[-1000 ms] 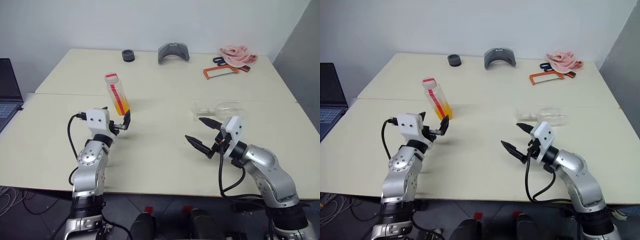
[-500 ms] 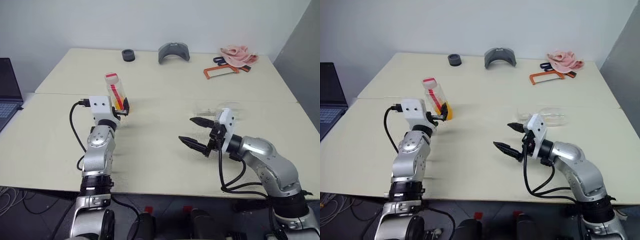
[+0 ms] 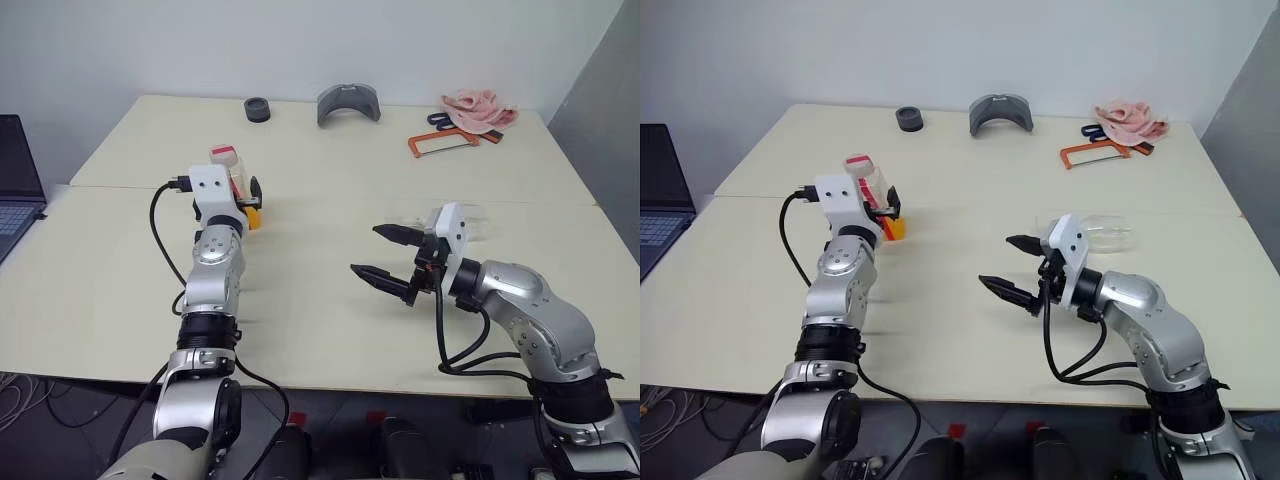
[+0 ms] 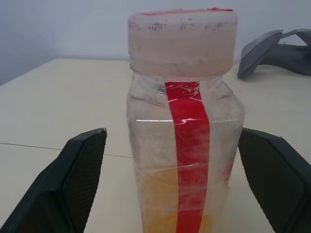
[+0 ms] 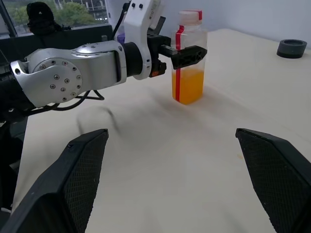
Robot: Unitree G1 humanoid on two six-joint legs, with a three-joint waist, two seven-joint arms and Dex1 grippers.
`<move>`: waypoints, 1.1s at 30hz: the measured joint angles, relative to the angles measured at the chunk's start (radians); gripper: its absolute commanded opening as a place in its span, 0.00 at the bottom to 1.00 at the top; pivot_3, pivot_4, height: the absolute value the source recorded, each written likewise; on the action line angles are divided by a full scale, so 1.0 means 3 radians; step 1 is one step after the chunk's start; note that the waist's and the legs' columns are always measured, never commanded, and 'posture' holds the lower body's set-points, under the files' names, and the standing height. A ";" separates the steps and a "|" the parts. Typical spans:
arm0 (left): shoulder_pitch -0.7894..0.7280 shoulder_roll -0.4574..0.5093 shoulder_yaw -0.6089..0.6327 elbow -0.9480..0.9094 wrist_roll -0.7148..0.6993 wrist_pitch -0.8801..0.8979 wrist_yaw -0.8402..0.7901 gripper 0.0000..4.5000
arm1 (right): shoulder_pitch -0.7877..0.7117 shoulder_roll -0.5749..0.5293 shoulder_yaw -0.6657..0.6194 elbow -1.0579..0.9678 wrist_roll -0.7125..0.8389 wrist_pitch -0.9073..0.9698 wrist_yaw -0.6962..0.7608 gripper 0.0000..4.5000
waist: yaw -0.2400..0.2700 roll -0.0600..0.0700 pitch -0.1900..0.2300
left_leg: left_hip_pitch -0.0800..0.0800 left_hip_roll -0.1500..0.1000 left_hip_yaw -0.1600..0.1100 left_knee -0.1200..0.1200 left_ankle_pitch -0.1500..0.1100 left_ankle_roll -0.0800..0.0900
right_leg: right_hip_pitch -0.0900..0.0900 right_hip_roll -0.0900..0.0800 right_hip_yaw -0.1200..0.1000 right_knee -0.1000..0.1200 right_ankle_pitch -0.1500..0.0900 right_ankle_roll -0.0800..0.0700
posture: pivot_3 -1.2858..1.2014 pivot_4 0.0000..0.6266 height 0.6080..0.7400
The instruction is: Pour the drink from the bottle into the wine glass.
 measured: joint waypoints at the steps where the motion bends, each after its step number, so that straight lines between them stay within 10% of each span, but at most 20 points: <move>1: -0.0027 -0.0002 -0.0001 0.0040 0.0012 -0.0006 0.0029 1.00 | -0.0010 0.0001 0.0000 0.0003 -0.0001 0.0000 0.0000 1.00 | -0.0001 0.0000 0.0000 | 0.0000 0.0000 0.0000 0.0000 0.0001 -0.0002 | 0.0000 0.0000 0.0000 0.0000 0.0000 0.0000 | 0.52 0.24 1.00; 27: -0.0481 0.0089 -0.0045 0.0769 0.0202 -0.0228 0.0293 1.00 | -0.0074 0.0044 0.0000 0.0132 -0.0014 -0.0017 0.0016 1.00 | 0.0000 0.0000 0.0000 | -0.0003 -0.0002 0.0000 0.0000 0.0004 -0.0007 | -0.0002 -0.0001 -0.0001 -0.0002 0.0001 0.0001 | 0.52 0.24 1.00; 33: -0.0489 0.0086 -0.0063 0.0814 0.0207 -0.0282 0.0297 0.66 | -0.0076 0.0043 0.0000 0.0147 -0.0051 -0.0037 0.0015 1.00 | 0.0000 0.0000 0.0000 | -0.0003 -0.0002 0.0000 0.0000 0.0004 -0.0007 | -0.0002 -0.0001 -0.0001 -0.0002 0.0001 0.0001 | 0.52 0.24 1.00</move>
